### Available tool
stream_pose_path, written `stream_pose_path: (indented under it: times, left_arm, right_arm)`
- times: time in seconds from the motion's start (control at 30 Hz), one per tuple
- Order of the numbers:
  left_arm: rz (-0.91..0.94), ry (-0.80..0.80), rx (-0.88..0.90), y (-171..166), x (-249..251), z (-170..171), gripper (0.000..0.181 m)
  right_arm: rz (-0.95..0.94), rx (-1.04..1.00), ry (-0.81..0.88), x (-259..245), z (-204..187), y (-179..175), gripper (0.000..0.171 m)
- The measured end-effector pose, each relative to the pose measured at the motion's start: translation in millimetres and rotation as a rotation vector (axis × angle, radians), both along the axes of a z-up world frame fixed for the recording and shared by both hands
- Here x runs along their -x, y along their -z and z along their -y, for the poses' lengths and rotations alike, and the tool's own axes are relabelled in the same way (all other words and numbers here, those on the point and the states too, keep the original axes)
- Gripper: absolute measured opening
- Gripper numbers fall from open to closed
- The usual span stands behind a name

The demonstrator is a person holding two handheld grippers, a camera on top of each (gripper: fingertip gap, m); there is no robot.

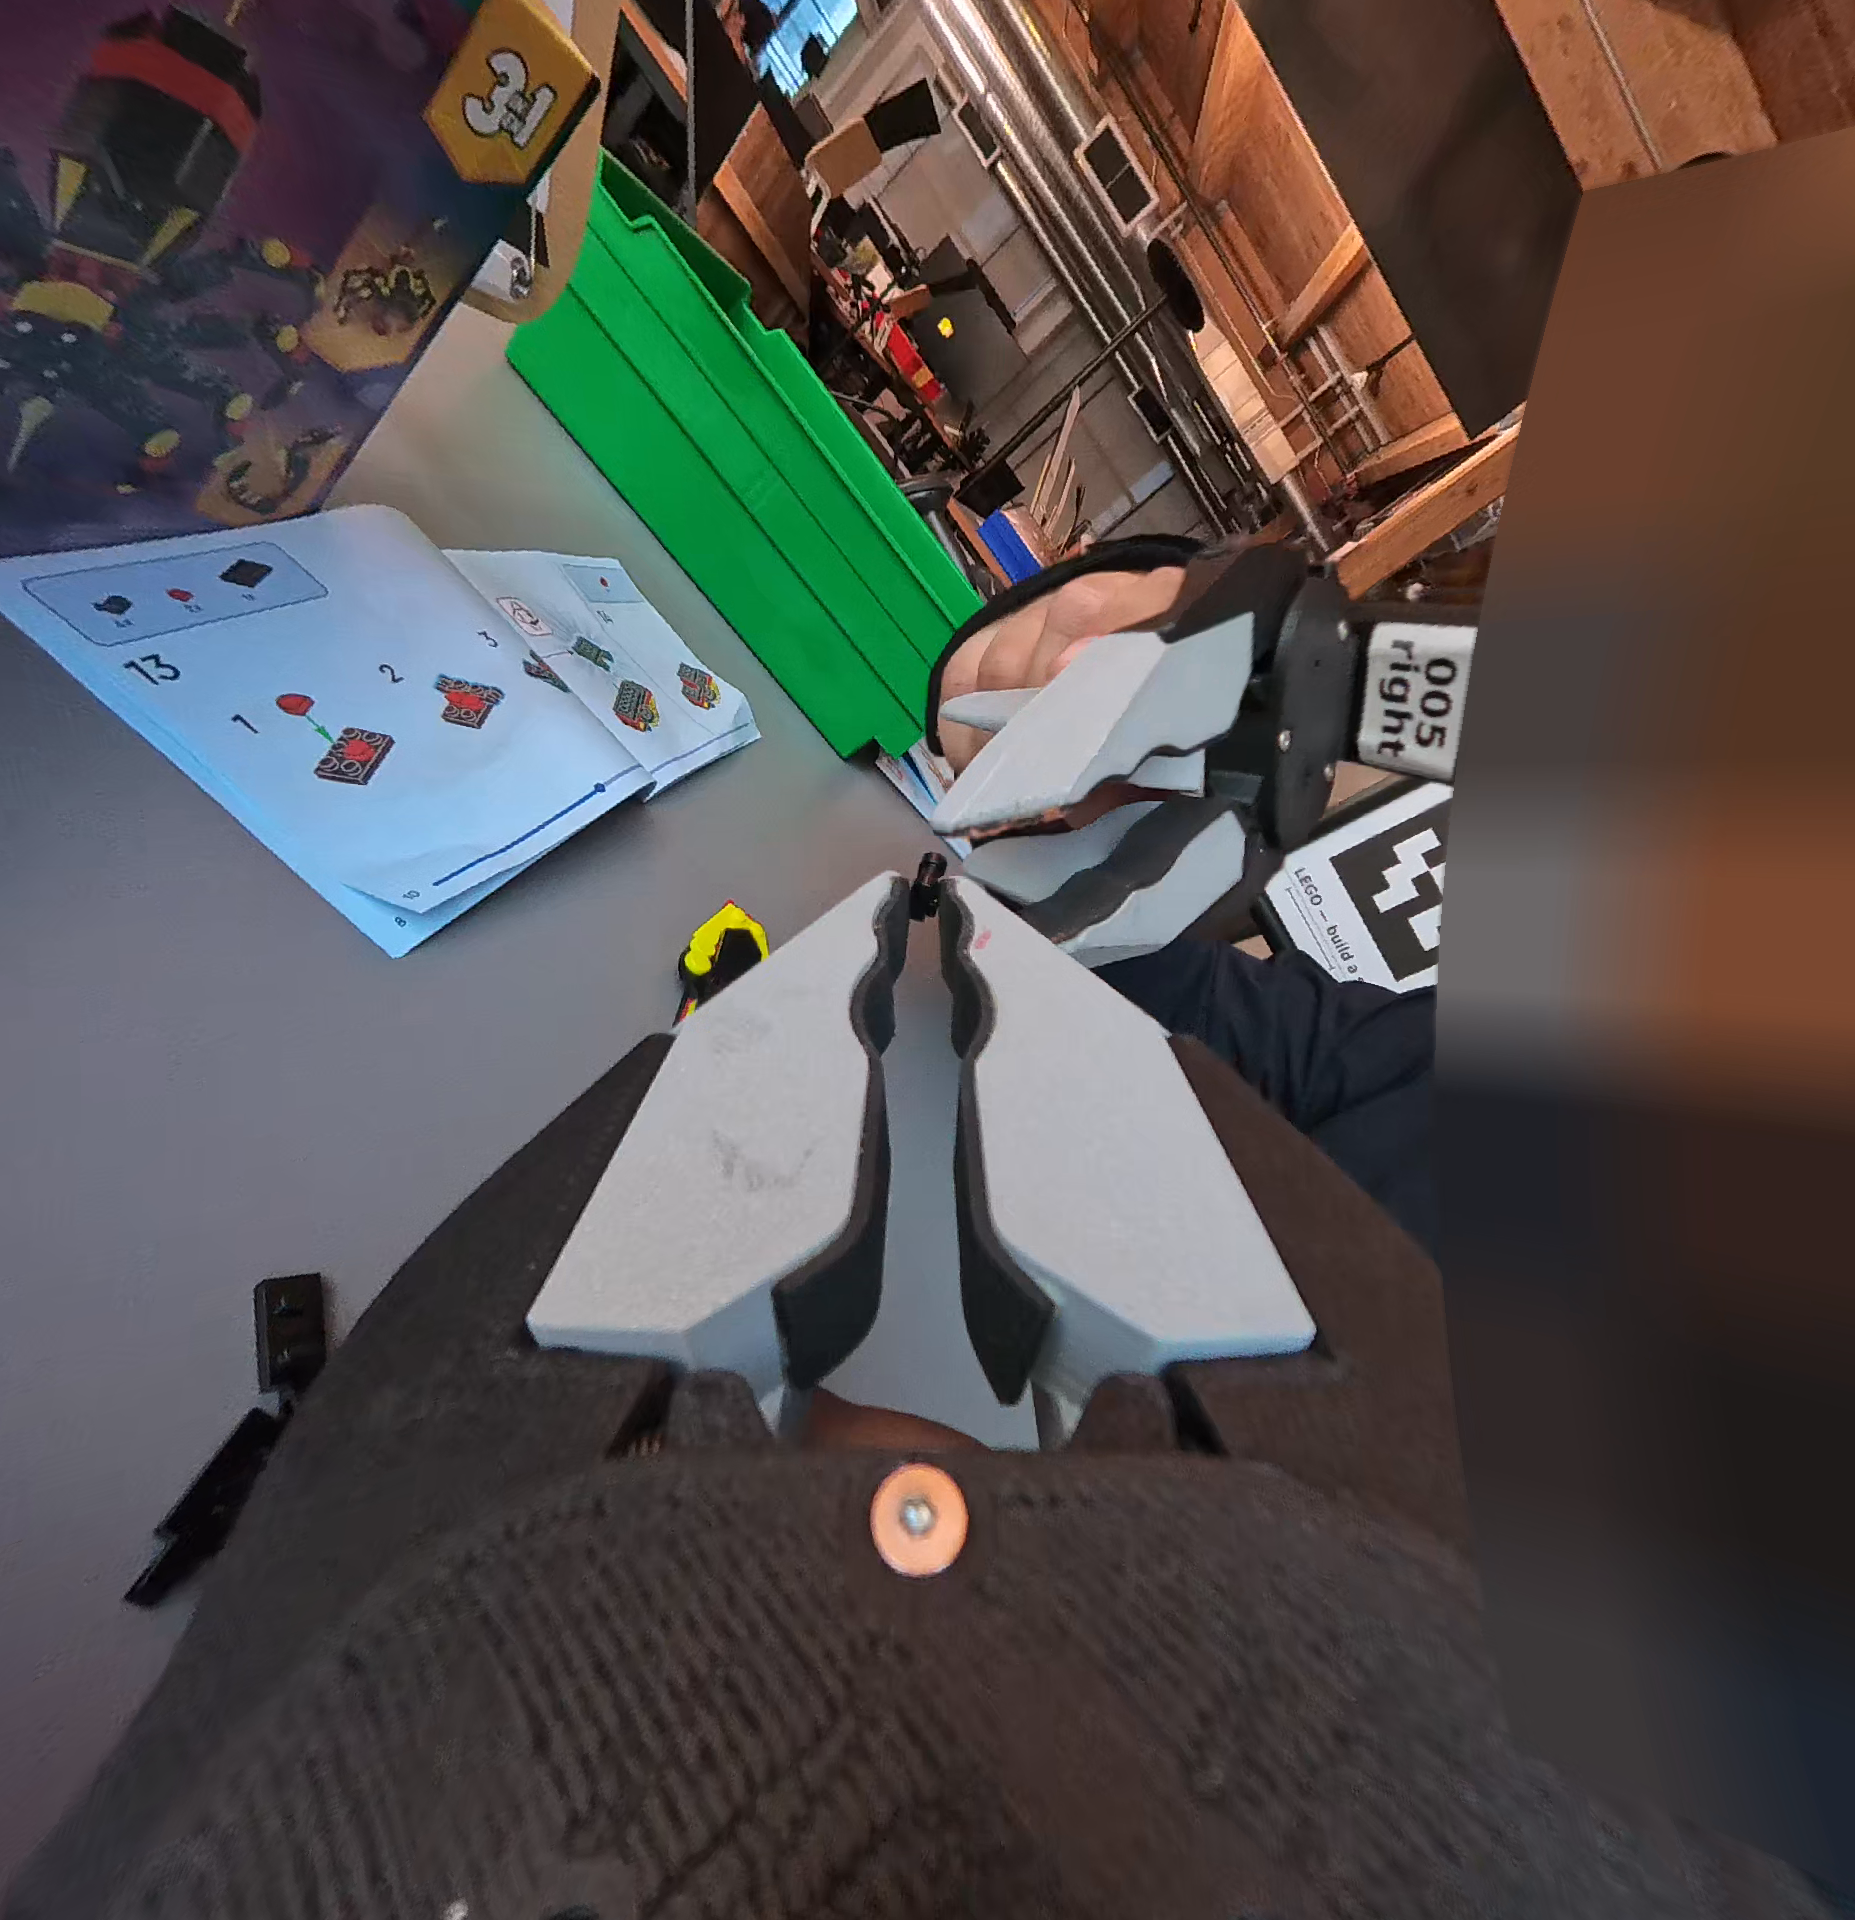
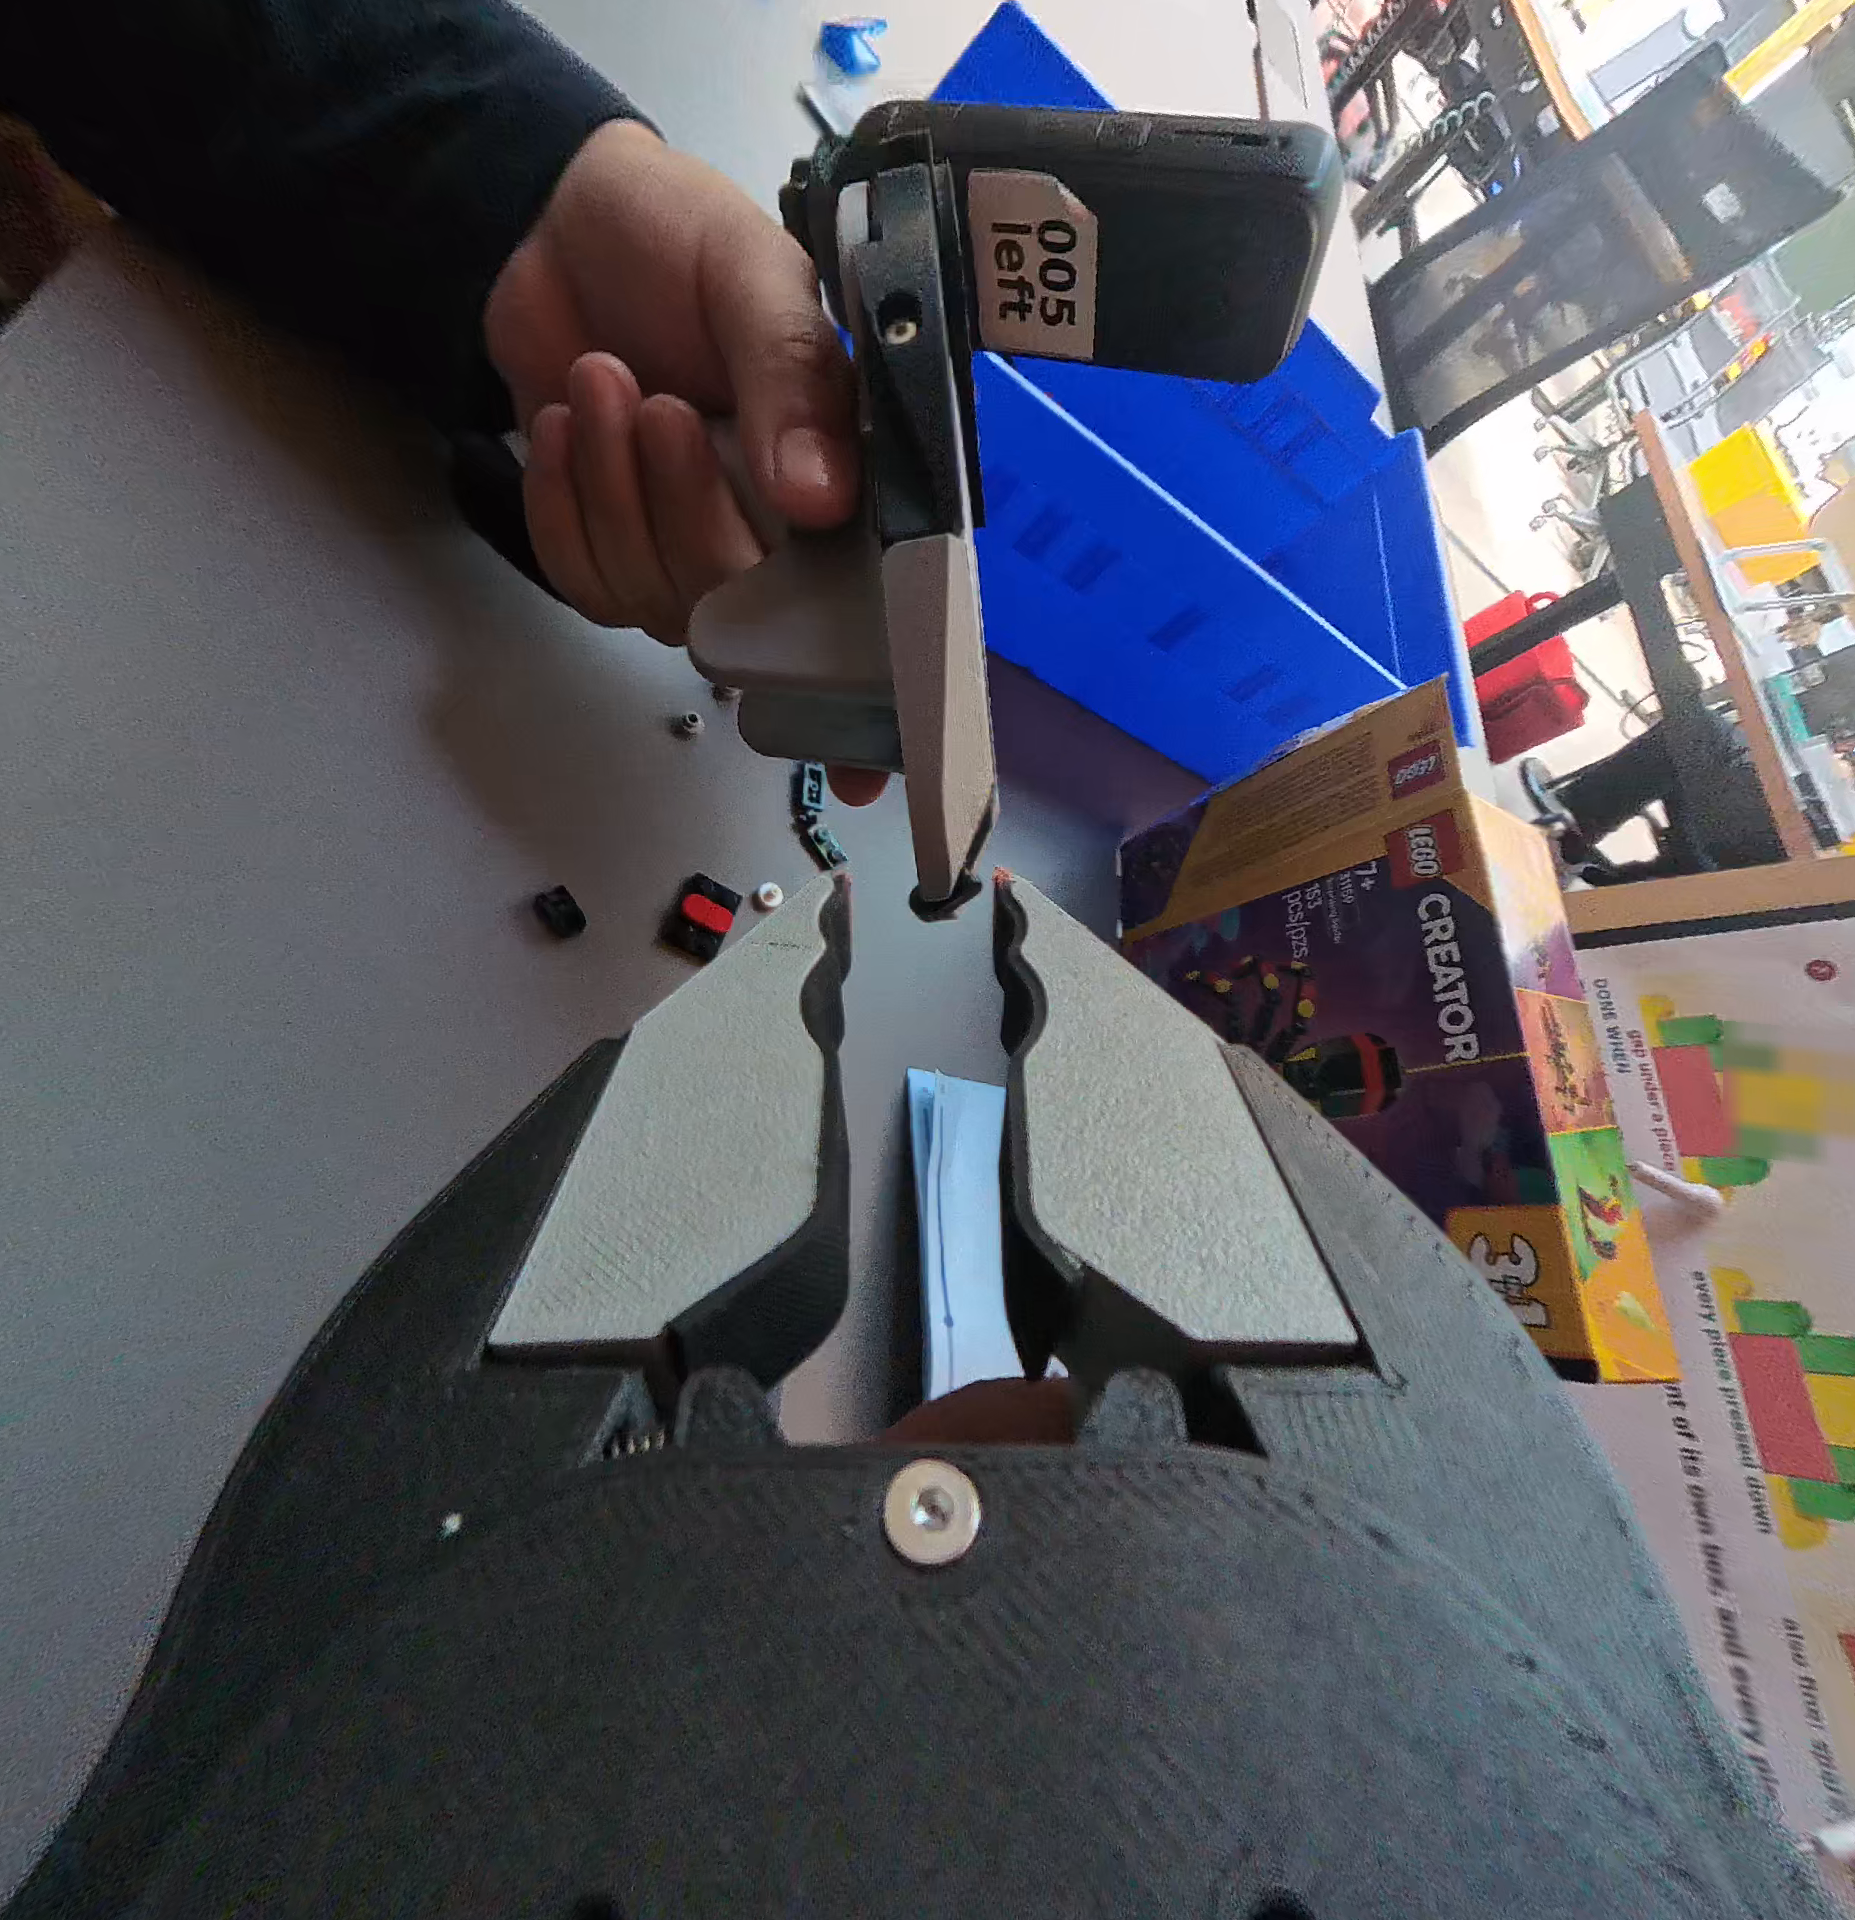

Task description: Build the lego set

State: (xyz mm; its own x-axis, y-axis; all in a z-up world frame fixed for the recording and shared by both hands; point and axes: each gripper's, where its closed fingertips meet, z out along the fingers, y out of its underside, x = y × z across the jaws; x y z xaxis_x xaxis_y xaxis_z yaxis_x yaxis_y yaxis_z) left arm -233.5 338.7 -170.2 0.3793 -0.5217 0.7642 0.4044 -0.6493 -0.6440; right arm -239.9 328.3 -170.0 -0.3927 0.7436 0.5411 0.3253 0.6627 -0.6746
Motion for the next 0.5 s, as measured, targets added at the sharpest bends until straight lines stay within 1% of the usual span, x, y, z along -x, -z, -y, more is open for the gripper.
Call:
stream_pose_path:
  times: [0.03,0.17,0.23,0.3,0.43,0.5]
  left_arm:
    - [0.0,0.006,0.006,0.4,-0.9,0.5,0.004]
    - [-0.005,0.036,0.036,3.4,-5.7,3.5,0.004]
    - [-0.004,0.048,0.052,4.7,-7.7,4.5,0.004]
    - [-0.007,0.047,0.052,5.1,-7.4,4.2,0.004]
    - [-0.036,0.038,0.02,5.9,-5.8,3.1,0.004]
    - [-0.119,-0.003,-0.027,10.2,0.0,-0.8,0.006]
  right_arm:
    - [-0.005,-0.028,0.002,0.3,-0.1,0.5,0.022]
    - [-0.001,-0.137,0.001,0.3,-1.1,7.0,0.02]
    - [0.002,-0.186,0.002,0.3,-1.9,9.9,0.012]
    - [-0.01,-0.224,-0.002,0.6,-2.0,10.3,0.012]
    - [-0.012,-0.21,0.006,1.6,-4.8,11.1,0.012]
    - [0.007,-0.16,0.033,1.9,-12.1,14.4,0.012]
